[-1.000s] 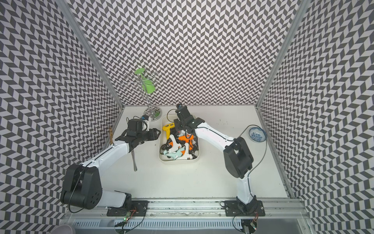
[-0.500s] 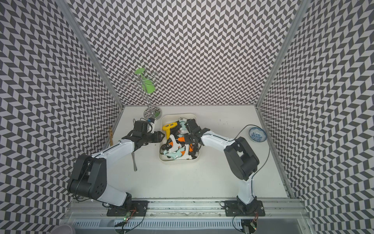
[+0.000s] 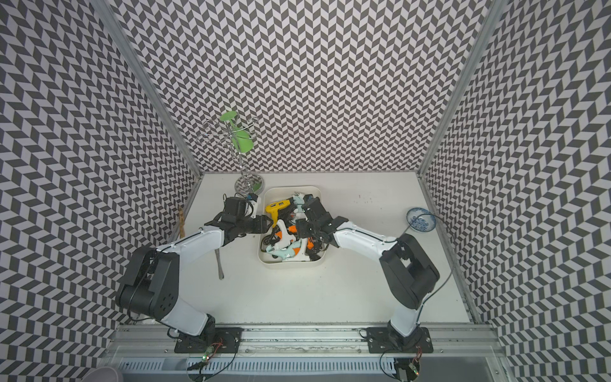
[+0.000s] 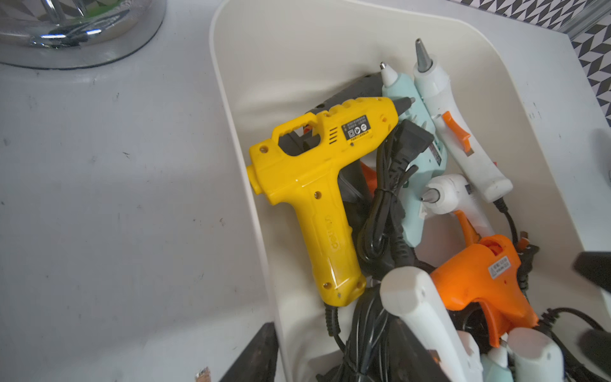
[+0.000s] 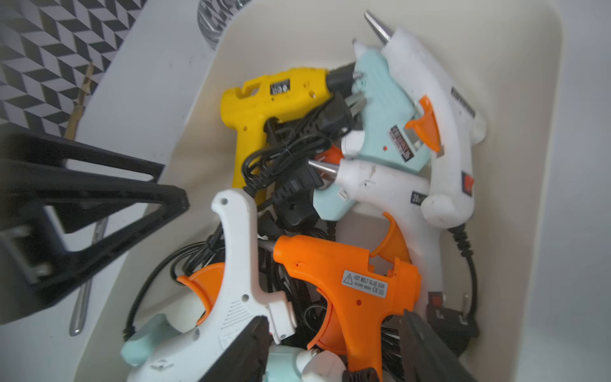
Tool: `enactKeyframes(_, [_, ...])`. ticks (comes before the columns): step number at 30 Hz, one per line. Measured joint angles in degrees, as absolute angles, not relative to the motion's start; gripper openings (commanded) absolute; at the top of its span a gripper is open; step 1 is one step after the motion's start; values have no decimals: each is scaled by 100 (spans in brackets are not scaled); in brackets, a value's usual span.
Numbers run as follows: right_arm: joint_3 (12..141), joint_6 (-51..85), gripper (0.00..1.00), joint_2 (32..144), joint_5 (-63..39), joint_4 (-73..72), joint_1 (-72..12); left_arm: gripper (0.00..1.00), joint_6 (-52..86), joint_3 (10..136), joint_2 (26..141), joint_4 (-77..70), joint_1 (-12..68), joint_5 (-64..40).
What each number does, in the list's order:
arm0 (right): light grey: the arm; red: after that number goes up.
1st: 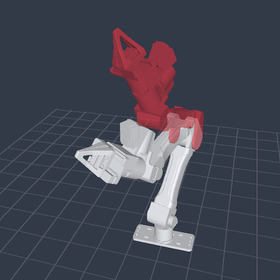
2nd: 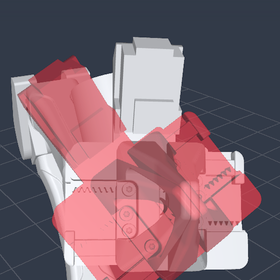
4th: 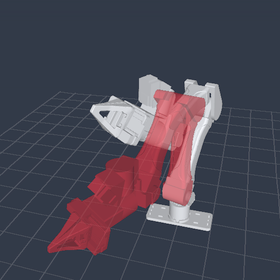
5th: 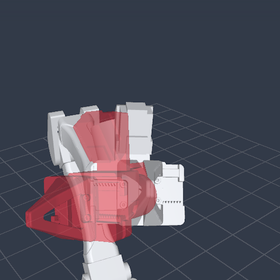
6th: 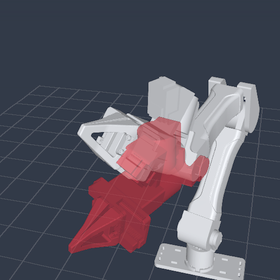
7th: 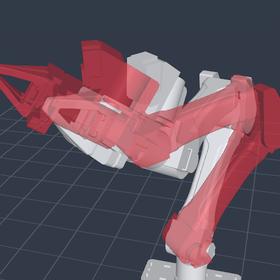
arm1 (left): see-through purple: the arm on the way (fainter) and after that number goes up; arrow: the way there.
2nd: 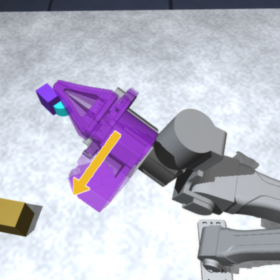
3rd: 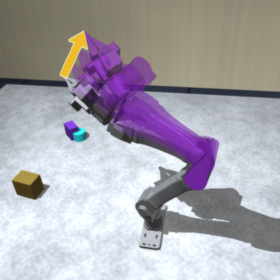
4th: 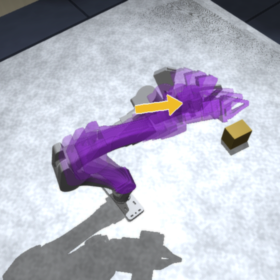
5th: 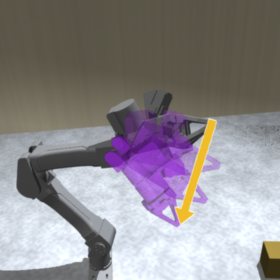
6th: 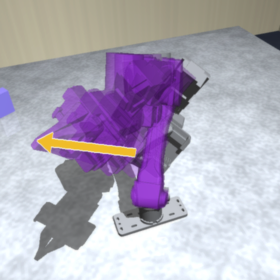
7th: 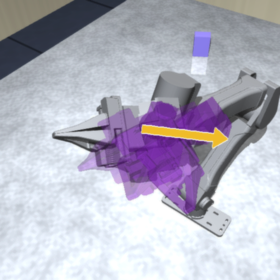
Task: Put the hot melt glue gun into the storage box
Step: Move the storage box to the center of the board, then reset both arms
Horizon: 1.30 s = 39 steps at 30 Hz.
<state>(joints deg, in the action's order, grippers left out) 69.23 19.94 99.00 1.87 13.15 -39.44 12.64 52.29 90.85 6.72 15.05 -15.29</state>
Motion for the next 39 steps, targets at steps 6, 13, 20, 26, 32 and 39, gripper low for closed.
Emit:
enactKeyframes(6, [6965, 1791, 72, 9435, -139, 1100, -2998, 56, 1177, 5546, 9373, 674, 1734, -1310])
enactKeyframes(13, [6777, 1503, 92, 9249, -152, 873, -2145, 59, 1208, 5760, 9424, 521, 1955, -913])
enactKeyframes(20, [5085, 1076, 99, 8313, 987, -460, -1695, 95, 1131, 4657, 7470, -604, 1927, -180])
enactKeyframes(26, [4038, 873, 99, 8110, 1439, -1610, -775, 99, 1144, 4289, 6493, -1780, 1024, 246])
enactKeyframes(32, [2637, 574, 99, 8311, 1315, -3260, -318, 100, 714, 2851, 7059, -3135, 329, 718])
enactKeyframes(39, [1741, 56, 99, 8582, 565, -5518, -272, 100, 344, 2034, 8298, -4550, 220, 786])
